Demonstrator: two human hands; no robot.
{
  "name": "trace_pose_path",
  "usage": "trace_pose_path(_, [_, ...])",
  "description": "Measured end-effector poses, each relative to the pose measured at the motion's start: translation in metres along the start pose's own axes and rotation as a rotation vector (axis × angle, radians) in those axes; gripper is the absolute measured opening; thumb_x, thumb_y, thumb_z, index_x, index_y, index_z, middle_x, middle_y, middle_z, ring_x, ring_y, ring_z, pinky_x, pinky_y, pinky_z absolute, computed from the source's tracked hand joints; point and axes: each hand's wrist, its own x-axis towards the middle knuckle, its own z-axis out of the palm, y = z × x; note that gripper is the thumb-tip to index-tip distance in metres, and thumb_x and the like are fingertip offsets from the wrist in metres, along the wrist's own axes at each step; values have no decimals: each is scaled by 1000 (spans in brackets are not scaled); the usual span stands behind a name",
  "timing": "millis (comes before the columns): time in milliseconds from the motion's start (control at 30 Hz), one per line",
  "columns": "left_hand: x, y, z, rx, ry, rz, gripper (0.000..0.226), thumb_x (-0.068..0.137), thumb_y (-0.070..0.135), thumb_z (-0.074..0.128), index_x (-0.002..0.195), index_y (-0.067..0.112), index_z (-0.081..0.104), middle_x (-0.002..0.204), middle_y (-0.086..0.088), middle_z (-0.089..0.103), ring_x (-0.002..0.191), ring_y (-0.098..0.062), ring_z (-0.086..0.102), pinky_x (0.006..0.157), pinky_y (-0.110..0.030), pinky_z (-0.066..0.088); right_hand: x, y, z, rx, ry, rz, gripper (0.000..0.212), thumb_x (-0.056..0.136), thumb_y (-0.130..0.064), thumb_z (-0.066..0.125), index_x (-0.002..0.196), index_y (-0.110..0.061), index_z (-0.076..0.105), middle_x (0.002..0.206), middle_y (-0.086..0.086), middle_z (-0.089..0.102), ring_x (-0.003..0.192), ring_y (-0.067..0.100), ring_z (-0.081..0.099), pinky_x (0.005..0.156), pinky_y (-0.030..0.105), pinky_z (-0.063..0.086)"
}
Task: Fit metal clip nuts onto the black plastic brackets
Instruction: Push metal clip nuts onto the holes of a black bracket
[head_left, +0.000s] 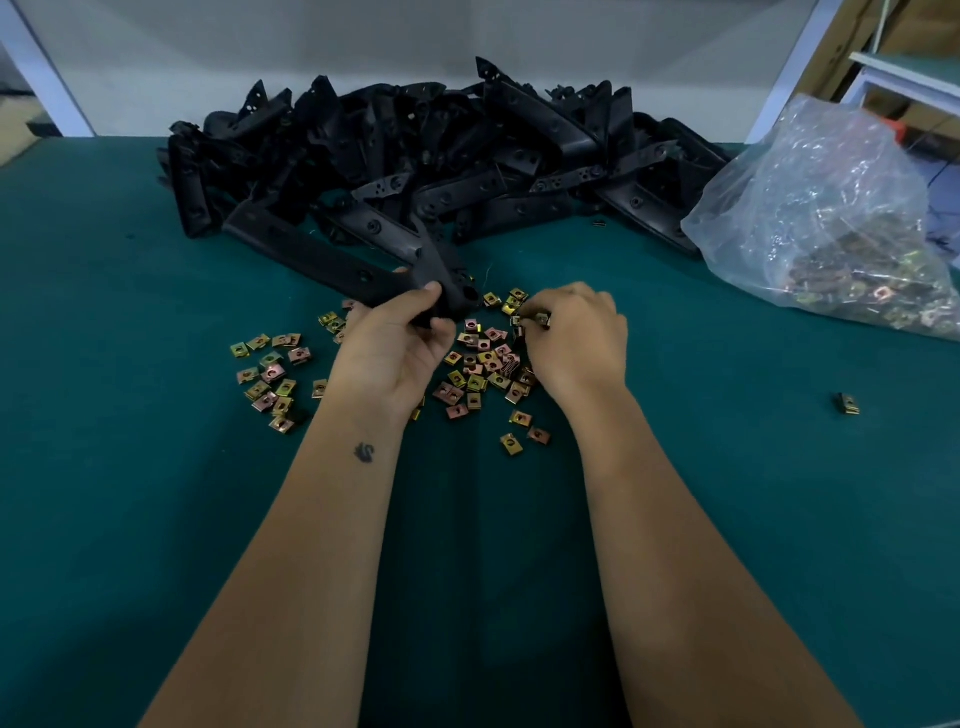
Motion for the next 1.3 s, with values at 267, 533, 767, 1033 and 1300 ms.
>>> trace_pose_path(267, [-1,0,-1,54,-24,41,23,93,-3,57,98,18,64,73,1,70,57,-10,65,46,-18,40,-8,-14,-9,793,110,87,11,90,-12,65,88,-23,64,87,-9,68,82,3,62,73,15,45])
trace_pose_path(533, [-4,3,-3,125,-47,43,23,89,9,68,107,17,57,83,5,72,61,-4,63,41,-15,33,-12,-30,-13,1507,-28,163,15,87,6,66,94,-7,68,81,7,70,74,12,67,72,22,53])
trace_pose_path(767, [-6,2,-3,254,-130,27,18,90,15,65,107,17,60,85,5,72,65,-4,62,40,-14,31,-12,-30,-15,1659,-105,191,14,88,4,64,89,-8,71,79,5,69,72,12,63,70,23,52])
trace_pose_path(1033, [-1,2,-6,300,-174,14,12,91,15,63,103,17,63,86,3,72,65,-6,61,39,-15,31,-11,-29,-13,1692,-173,201,15,92,-3,61,92,-12,72,80,3,70,73,13,64,69,23,53])
trace_pose_path(1300, [-1,2,-6,316,-190,13,30,89,17,64,118,14,57,86,4,72,63,-5,61,38,-15,31,-12,-34,-14,1692,-153,164,14,90,5,59,85,-6,66,83,9,67,75,17,62,73,27,51])
